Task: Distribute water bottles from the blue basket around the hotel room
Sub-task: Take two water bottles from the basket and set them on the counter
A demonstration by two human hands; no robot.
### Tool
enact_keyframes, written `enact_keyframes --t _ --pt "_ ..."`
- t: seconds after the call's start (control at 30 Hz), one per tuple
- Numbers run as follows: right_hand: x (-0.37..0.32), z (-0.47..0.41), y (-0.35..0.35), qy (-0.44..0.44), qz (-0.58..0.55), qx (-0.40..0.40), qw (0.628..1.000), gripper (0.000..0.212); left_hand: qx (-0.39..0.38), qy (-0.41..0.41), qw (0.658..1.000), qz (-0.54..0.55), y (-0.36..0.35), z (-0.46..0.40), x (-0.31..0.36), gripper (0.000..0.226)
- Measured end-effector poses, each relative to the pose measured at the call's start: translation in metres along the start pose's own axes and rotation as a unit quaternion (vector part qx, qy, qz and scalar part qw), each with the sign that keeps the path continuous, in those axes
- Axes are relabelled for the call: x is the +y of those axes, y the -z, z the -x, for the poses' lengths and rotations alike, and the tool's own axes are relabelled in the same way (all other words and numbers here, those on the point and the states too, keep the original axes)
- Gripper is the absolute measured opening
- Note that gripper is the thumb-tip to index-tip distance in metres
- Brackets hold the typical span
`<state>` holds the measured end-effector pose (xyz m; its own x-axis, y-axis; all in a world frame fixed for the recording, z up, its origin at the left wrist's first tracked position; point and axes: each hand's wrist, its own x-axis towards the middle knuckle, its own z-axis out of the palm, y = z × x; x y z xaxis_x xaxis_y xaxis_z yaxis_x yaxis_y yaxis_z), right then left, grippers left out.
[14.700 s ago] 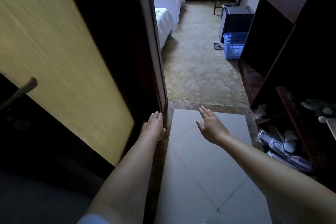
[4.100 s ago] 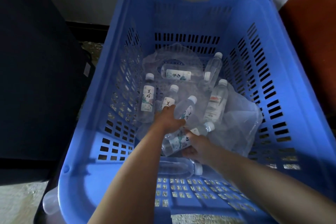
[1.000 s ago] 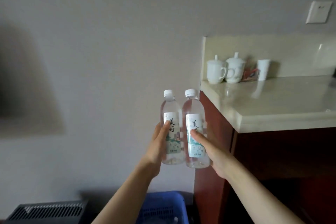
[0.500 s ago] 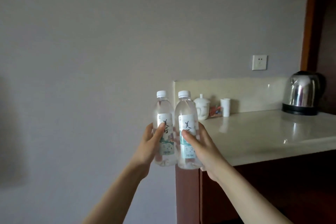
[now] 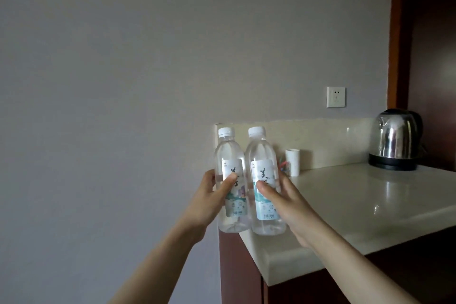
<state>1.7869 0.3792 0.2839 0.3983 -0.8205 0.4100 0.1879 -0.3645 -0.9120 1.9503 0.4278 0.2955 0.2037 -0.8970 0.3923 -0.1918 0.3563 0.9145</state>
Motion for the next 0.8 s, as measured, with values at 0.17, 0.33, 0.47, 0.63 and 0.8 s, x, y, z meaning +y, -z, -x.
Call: enact_keyframes --t 0.17,0.33,0.47,0.63,0.8 --pt "0.005 -0.034 0.027 -0.006 0.006 0.036 0.999 0.04 -0.018 -0.004 0.999 -0.029 -0.019 -0.05 -0.005 0.042" --pt "0.01 -0.051 0.069 -0.007 0.031 0.062 0.998 0.023 -0.037 -0.007 0.998 -0.044 -0.055 -0.084 -0.009 0.041" --pt "0.015 -0.067 0.114 -0.008 0.031 0.065 0.997 0.024 -0.037 0.002 0.998 -0.05 -0.095 -0.108 -0.016 0.043" --pt "0.023 -0.09 0.177 -0.006 0.04 0.02 0.999 0.024 -0.008 0.02 0.999 -0.036 -0.151 -0.131 -0.025 0.043" --pt "0.032 -0.113 0.237 -0.019 0.027 -0.015 0.999 0.024 0.008 0.034 0.999 -0.039 -0.204 -0.156 -0.025 0.042"
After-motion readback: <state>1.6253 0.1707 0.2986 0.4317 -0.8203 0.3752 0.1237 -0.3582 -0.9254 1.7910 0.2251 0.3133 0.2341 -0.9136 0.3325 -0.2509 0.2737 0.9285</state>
